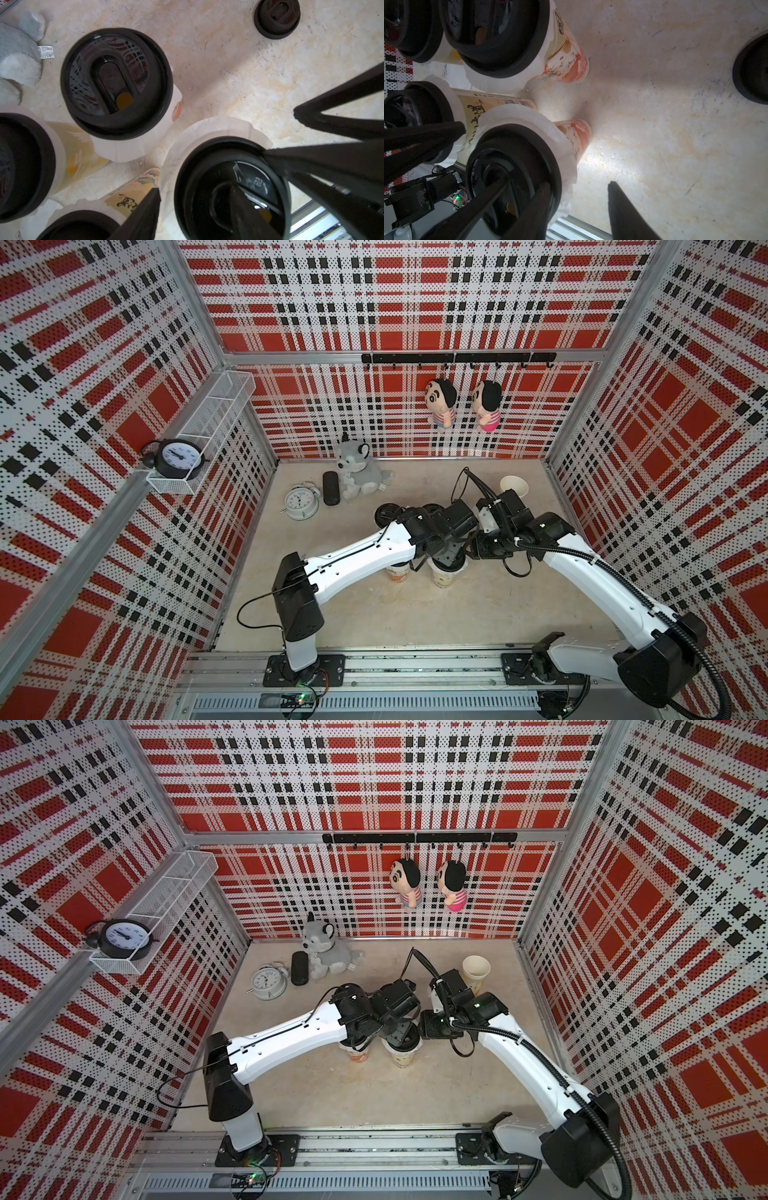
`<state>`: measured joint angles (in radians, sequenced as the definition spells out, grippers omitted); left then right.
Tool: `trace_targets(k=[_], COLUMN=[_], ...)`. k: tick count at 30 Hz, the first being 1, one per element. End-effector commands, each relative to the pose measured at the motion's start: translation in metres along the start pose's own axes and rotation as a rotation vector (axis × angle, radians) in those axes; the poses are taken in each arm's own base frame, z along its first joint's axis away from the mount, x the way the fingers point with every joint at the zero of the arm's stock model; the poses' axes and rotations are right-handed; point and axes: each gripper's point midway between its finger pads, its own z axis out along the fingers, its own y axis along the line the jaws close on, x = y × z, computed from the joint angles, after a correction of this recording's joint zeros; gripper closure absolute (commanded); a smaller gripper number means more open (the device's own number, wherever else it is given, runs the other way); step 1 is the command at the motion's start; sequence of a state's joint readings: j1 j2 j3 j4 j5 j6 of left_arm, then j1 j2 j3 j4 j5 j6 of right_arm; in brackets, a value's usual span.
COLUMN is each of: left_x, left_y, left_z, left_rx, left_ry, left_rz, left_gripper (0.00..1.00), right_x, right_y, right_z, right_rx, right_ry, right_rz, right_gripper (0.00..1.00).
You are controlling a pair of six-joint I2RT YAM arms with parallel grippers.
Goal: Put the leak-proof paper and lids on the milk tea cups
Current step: Secure the cup lid on the cup.
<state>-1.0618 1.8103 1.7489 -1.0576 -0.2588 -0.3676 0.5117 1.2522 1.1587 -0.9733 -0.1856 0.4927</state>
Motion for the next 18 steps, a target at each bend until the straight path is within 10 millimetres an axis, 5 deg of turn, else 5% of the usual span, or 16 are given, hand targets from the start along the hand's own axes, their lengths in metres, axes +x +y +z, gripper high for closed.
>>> trace_targets(k=[1, 18], left_x=[0.034, 0.039], left_y=[0.0, 0.0], left_z=[0.019, 0.022], left_rx=[-0.022, -0.016], left_ry=[0.127, 0.131], left_rz=[0.042, 0.043], left_gripper=[0.42, 0.42], right_x=[0.007, 0.047], right_y=[0.002, -0.034], right_z=[0.008, 0.03], right_rx=[-0.011, 0.113], right_ry=[0.021, 0.116], right_rz=[-0.004, 0.029], right_gripper=[0.52, 0.53])
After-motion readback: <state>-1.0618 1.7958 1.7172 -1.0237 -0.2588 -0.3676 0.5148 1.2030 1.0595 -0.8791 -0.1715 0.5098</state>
